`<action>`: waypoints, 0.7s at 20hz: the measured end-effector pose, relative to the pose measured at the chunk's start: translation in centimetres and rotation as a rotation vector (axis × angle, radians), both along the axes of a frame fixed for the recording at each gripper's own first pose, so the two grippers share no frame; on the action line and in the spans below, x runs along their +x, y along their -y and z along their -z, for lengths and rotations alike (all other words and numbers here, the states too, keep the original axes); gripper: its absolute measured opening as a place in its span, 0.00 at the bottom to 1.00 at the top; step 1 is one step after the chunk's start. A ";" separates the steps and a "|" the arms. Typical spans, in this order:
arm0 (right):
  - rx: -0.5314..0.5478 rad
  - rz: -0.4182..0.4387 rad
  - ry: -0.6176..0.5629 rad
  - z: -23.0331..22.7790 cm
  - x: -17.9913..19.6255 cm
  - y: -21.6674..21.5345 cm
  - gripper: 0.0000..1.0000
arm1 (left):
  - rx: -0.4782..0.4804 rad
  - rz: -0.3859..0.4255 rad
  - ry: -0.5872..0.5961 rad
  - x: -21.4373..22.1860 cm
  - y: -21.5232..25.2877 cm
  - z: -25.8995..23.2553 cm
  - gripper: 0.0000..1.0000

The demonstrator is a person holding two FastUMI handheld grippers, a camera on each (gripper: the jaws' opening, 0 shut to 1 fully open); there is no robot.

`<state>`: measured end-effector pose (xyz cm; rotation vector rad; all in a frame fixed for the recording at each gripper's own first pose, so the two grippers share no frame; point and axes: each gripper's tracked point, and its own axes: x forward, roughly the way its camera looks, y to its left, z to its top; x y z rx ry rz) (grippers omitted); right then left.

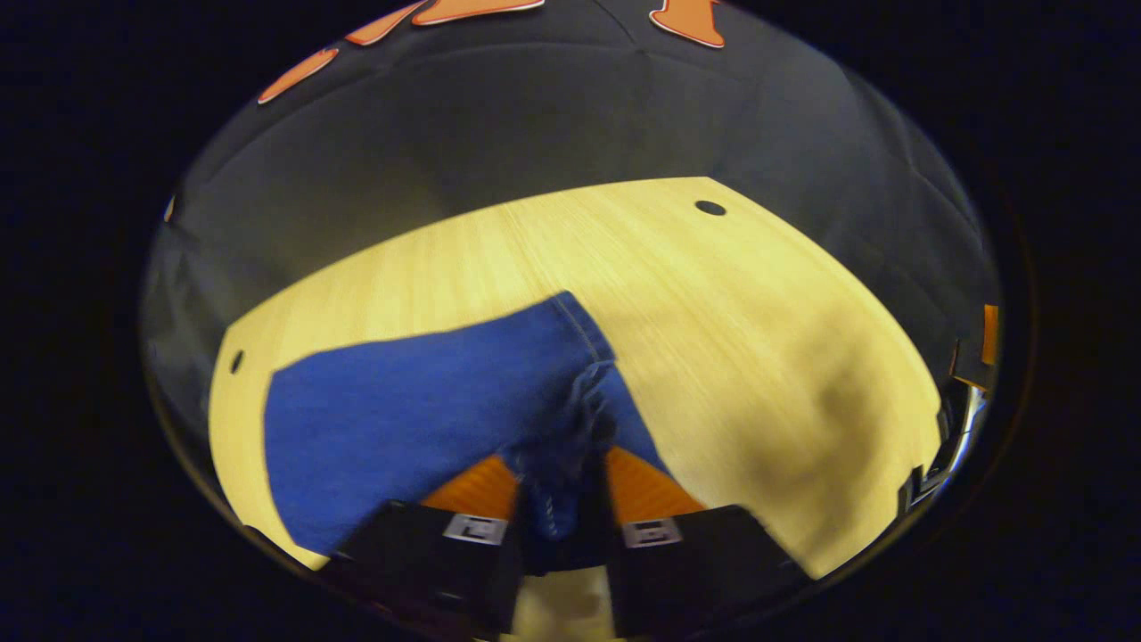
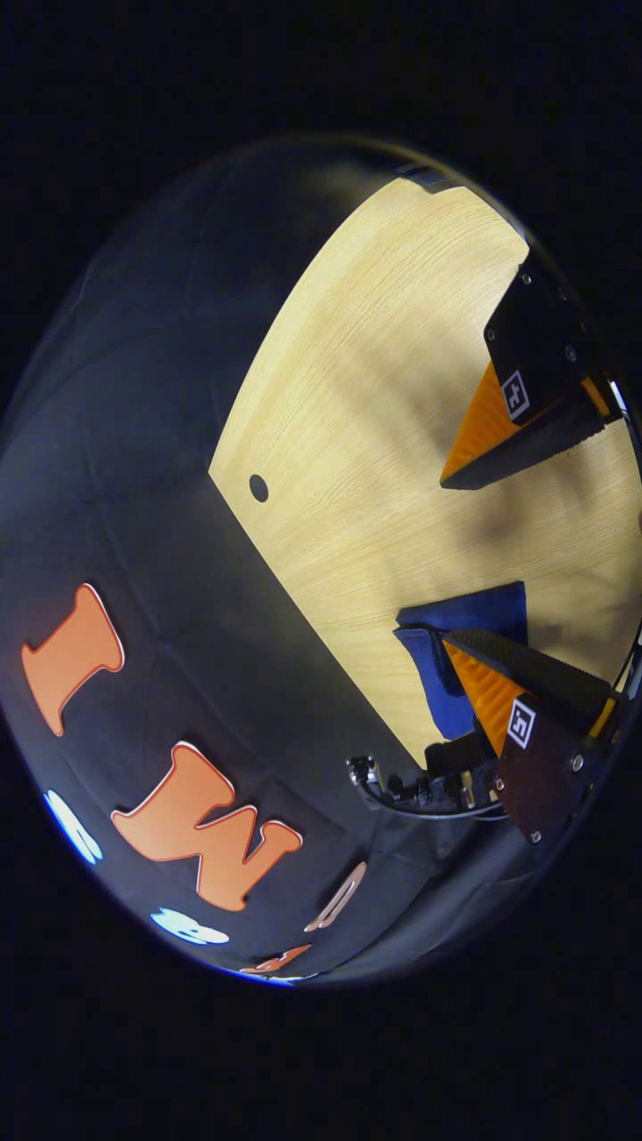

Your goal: Grasp the waist and the cuffs of the jeans and fold them to make the two legs overlap; first hold the waist and fold one-third of the jeans toward the cuffs, then hold the cuffs and fold the remaining one-third in the same direction to finish folding.

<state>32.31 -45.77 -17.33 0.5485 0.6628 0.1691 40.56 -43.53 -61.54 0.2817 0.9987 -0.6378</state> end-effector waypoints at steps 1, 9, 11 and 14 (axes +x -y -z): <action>-0.009 -0.012 0.000 0.0 0.1 -0.2 0.98 | -0.014 0.002 -0.011 -0.3 0.7 -0.2 0.52; -0.218 -0.094 0.087 -2.7 1.7 -0.8 0.97 | -0.216 -0.084 -0.041 -2.4 0.9 -6.8 1.00; -0.300 -0.100 0.137 -4.2 2.4 -1.0 0.98 | -0.254 -0.121 0.025 -0.5 -0.8 -9.7 0.99; -0.382 -0.119 0.230 -7.4 2.7 -1.9 0.98 | -0.278 -0.197 0.185 2.1 -5.9 -16.1 0.99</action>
